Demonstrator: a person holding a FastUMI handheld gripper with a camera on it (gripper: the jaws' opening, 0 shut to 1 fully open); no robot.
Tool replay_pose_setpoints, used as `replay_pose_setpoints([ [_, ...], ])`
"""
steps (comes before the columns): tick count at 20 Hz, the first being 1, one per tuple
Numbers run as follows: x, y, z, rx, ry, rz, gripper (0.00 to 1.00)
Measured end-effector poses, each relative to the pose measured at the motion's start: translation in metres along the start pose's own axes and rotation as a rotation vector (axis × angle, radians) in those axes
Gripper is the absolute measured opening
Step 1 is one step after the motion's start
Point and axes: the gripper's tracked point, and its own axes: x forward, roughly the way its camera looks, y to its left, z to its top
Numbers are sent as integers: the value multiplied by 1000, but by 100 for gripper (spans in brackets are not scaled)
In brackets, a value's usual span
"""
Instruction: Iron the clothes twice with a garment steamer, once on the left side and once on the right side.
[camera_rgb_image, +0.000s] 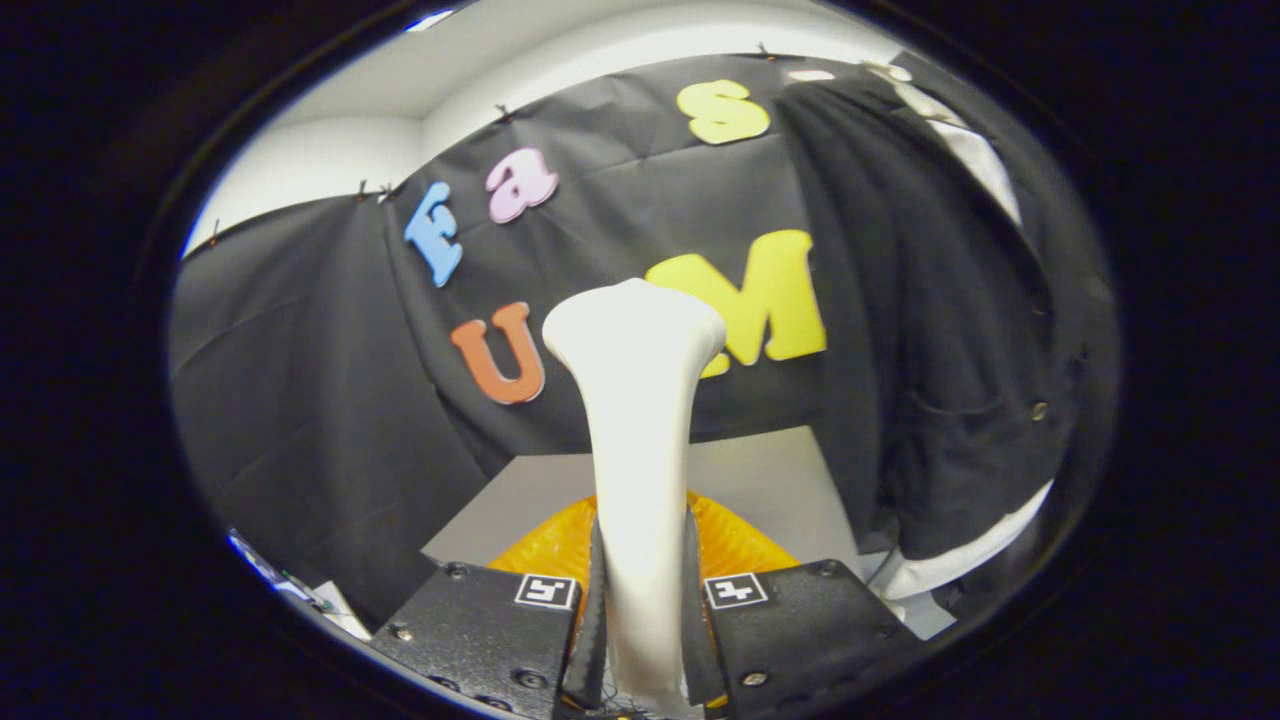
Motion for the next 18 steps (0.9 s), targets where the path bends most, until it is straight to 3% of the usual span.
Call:
replay_pose_setpoints([
  [7, -88, -97, 77, 36, -259, -115, 34],
  [18, -114, -146, 204, -67, -559, -85, 33],
])
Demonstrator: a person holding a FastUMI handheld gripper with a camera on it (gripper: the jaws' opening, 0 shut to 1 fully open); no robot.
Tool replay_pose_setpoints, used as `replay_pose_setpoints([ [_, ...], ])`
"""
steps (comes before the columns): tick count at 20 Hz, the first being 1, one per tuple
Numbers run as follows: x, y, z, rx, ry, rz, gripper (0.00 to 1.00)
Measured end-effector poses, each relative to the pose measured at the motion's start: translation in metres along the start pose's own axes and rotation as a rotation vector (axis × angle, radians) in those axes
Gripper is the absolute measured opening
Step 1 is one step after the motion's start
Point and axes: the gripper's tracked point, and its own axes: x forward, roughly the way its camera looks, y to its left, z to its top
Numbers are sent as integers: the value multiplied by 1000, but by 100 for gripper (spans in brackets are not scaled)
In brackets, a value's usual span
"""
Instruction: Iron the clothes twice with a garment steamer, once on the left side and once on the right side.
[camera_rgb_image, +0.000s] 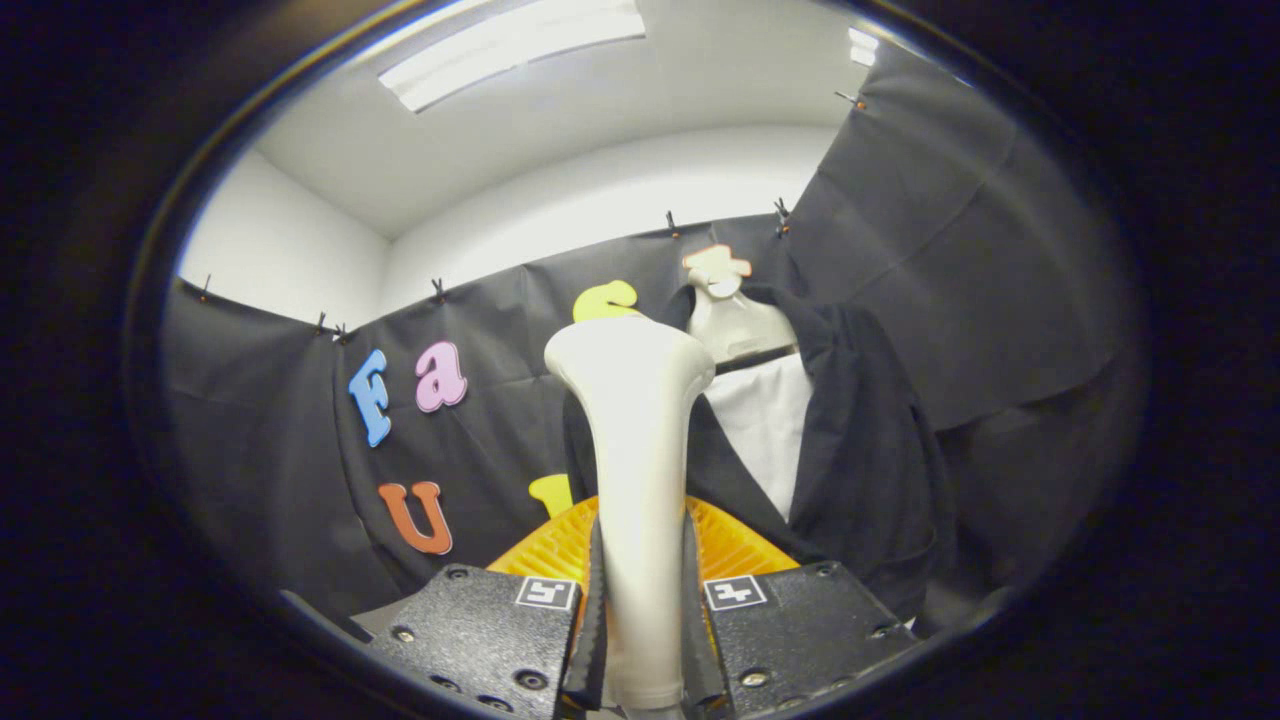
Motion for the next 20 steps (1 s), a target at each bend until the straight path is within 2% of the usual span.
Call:
replay_pose_setpoints([
  [2, 11, -6, 17, -35, -42, -9, 33],
  [4, 25, -19, 24, -65, -58, -66, 33],
  [10, 56, -16, 41, -178, -148, -112, 33],
  [16, 72, -10, 32, -305, -187, -126, 33],
  [20, 79, 0, -4, -337, -132, -136, 33],
])
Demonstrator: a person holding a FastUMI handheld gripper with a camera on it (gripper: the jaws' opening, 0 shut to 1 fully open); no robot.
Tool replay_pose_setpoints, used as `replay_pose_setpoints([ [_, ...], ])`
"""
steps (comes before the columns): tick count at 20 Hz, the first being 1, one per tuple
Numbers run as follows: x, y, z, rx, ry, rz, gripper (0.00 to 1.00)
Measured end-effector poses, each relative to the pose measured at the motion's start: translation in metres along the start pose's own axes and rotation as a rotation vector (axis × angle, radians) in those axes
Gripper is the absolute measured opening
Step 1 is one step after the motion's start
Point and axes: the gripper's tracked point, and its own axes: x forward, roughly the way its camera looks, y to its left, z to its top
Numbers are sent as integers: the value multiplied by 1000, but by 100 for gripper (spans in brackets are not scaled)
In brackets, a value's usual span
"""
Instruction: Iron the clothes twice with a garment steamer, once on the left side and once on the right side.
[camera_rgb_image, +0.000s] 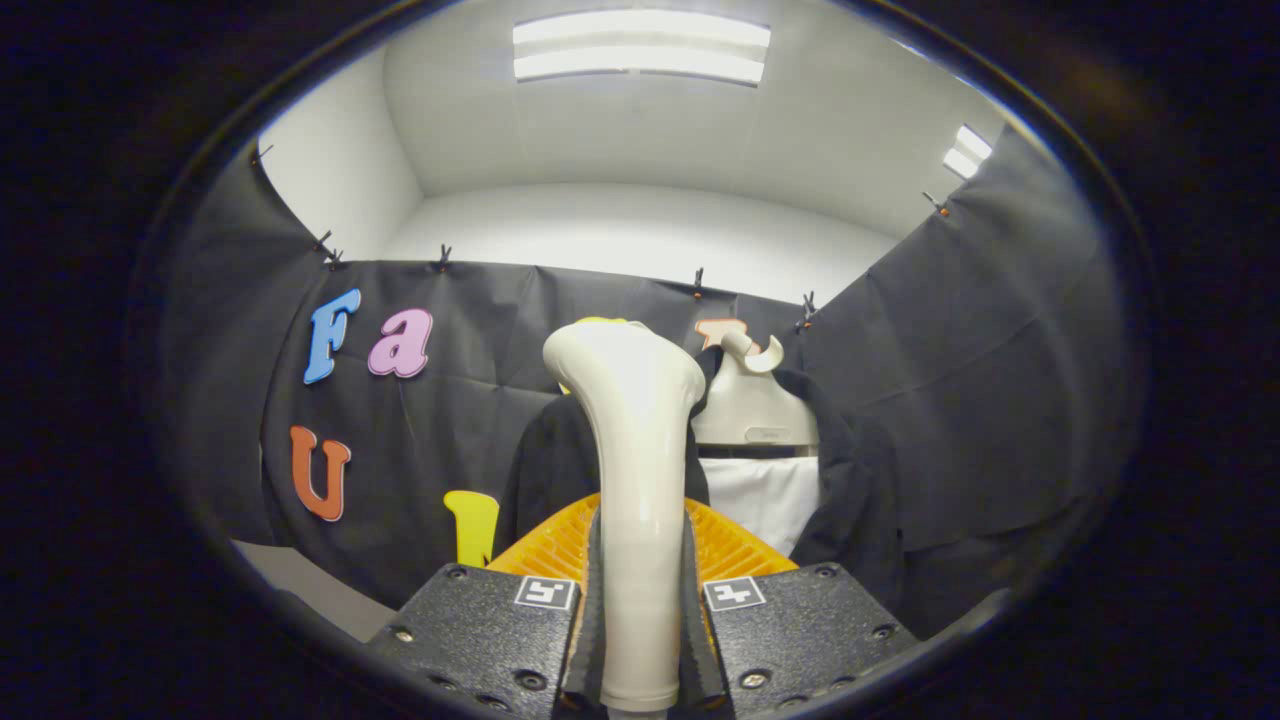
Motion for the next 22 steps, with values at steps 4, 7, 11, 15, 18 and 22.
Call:
replay_pose_setpoints([
  [4, -8, -7, -10, -15, 26, -16, 33],
  [7, -17, -4, -27, 9, 74, 7, 34],
  [11, -35, -10, -48, -46, 104, -4, 34],
  [15, -51, -24, -71, -85, 158, -20, 33],
  [18, -63, -32, -79, -94, 178, -34, 34],
  [22, -77, -41, -99, -71, 239, -37, 34],
])
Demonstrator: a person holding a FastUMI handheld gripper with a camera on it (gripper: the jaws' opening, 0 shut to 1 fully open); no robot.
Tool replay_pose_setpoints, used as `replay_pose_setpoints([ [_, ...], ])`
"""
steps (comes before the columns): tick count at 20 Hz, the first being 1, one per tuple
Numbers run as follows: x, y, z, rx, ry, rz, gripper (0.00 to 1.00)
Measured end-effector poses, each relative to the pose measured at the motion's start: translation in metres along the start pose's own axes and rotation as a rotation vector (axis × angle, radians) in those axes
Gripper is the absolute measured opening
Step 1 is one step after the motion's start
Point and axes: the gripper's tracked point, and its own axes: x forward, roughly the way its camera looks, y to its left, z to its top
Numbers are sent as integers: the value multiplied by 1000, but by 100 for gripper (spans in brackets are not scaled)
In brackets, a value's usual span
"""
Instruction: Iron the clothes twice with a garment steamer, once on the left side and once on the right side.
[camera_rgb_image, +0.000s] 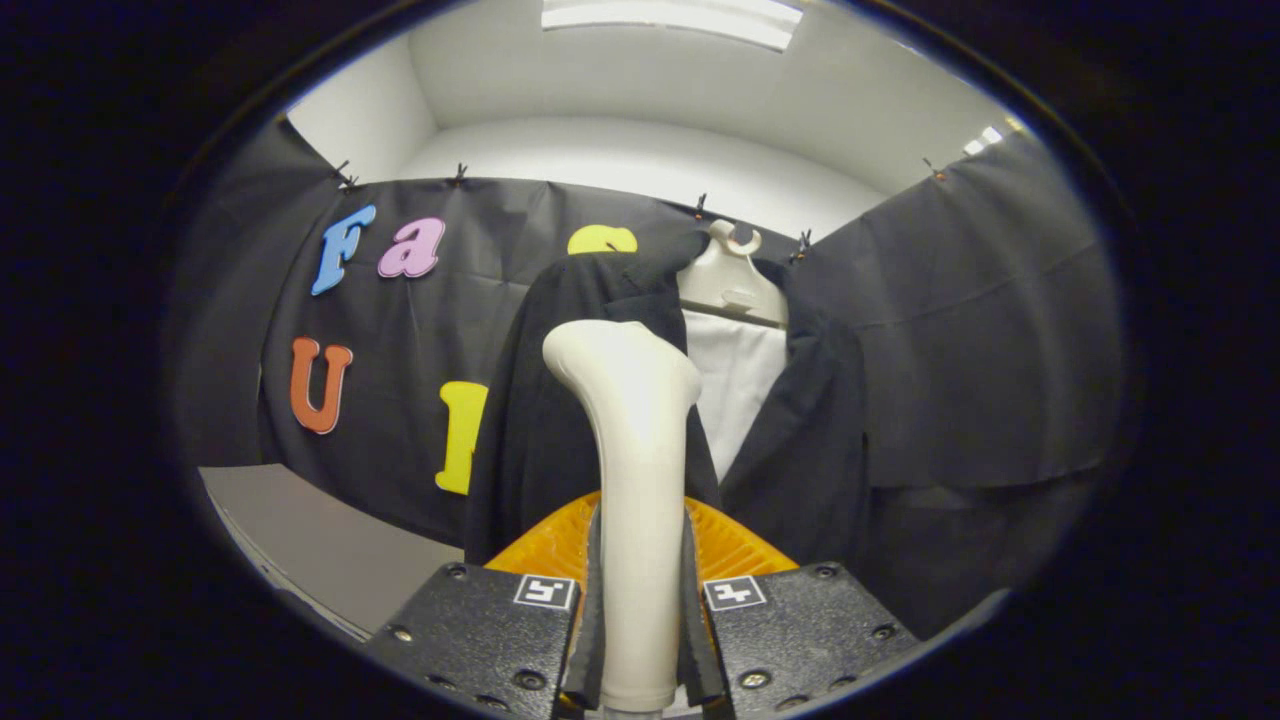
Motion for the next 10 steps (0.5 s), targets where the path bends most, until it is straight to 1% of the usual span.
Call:
replay_pose_setpoints([
  [10, -17, -8, -63, -5, 136, -25, 34],
])
